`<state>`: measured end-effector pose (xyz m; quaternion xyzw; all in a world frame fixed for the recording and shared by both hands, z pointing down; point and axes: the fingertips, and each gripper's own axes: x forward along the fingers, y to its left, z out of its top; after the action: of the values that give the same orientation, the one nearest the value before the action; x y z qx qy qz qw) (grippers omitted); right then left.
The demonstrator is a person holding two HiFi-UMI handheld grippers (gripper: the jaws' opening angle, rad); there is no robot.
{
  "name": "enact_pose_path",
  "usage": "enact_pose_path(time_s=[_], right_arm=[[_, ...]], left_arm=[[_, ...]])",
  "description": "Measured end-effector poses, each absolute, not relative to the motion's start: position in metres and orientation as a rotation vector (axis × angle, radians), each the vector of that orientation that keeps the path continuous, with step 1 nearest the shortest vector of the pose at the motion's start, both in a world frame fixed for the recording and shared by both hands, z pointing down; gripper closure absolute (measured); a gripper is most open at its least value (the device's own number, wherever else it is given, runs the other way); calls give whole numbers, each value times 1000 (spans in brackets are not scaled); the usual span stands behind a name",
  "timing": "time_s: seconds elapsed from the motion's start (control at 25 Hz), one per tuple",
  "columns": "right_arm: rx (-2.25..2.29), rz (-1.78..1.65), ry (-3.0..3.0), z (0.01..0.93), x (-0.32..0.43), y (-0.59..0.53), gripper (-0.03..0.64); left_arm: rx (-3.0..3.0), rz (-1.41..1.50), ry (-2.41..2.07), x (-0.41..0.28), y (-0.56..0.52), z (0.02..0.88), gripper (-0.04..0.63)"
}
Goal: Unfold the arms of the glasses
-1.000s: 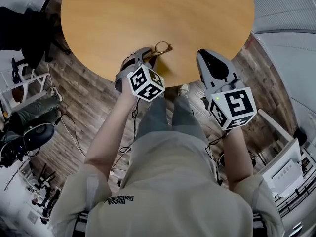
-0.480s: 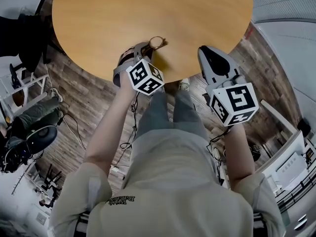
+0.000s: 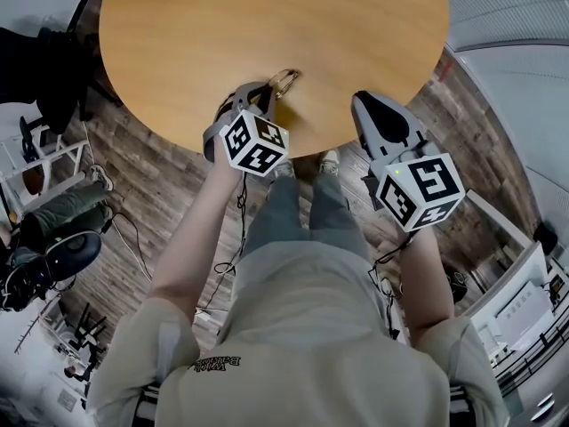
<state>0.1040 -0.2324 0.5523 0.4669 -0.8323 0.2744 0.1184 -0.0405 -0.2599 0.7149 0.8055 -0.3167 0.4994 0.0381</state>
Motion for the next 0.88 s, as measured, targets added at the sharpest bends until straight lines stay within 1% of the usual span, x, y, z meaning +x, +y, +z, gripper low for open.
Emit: enact_pose_path(time_s=[0.12, 0.24, 0.36, 0.52, 0.88], right_arm=[[1364, 785, -2451, 535, 99, -233, 575], [1382, 714, -2497, 508, 97, -241, 575], [1406, 634, -2545, 478, 95, -251, 575], [1411, 538, -2600, 436, 86, -256, 575], [1402, 208, -2734, 325, 77, -253, 575]], left_arm=[[2460, 1412, -1004, -44, -259, 691, 555], [2480, 1209, -1069, -42, -270, 651, 555], [2513, 989, -1185, -46, -287, 602, 557], [2540, 781, -1283, -60, -299, 536, 557], [2669, 378, -1412, -64, -286, 373, 555]])
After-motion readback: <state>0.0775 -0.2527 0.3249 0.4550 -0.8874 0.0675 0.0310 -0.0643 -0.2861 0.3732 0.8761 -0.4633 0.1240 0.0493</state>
